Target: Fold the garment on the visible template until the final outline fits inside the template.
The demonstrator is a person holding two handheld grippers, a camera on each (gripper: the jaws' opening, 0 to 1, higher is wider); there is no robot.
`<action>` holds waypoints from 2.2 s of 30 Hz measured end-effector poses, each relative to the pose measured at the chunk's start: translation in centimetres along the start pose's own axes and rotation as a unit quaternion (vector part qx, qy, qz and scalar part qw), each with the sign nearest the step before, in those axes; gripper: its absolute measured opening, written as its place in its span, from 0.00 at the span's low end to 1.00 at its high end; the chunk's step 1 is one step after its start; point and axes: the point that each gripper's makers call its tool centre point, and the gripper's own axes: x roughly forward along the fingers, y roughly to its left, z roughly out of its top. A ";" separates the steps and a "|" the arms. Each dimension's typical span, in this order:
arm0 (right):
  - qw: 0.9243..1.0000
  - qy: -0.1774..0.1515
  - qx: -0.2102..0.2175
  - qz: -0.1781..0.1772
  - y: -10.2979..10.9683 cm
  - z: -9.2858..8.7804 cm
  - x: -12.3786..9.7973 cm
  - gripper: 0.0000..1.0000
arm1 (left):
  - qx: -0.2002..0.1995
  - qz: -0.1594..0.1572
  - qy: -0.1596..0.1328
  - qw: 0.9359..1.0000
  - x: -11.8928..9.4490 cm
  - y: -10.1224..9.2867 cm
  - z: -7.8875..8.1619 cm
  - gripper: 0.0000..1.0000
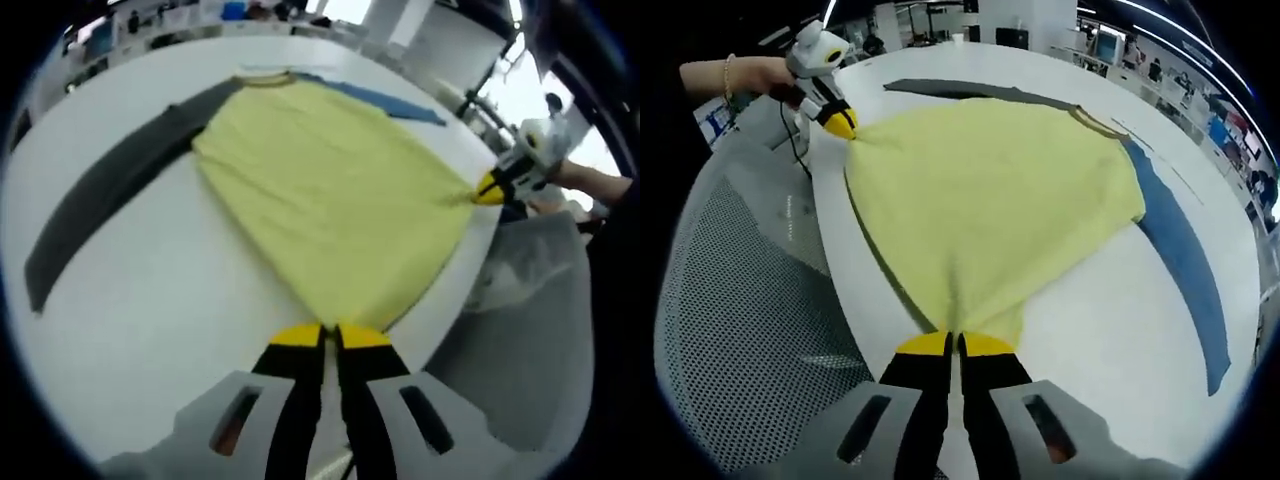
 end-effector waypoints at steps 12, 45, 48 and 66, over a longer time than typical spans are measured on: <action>0.999 -0.019 0.042 -0.021 -1.3 -1.3 -1.8 0.10 | -0.004 0.002 0.003 1.000 0.1 0.2 -0.4 0.00; 0.996 -0.005 0.083 -0.012 -3.8 -1.4 1.1 0.13 | -0.004 0.003 0.006 1.000 0.4 0.2 -0.6 0.00; 0.997 -0.001 0.082 -0.014 -3.8 -1.6 1.1 0.11 | -0.003 0.003 0.007 1.000 0.4 0.2 -0.6 0.00; 0.994 -0.010 0.098 -0.054 -4.2 -2.8 -1.4 0.03 | -0.002 -0.001 0.015 1.000 0.2 0.6 -0.9 0.00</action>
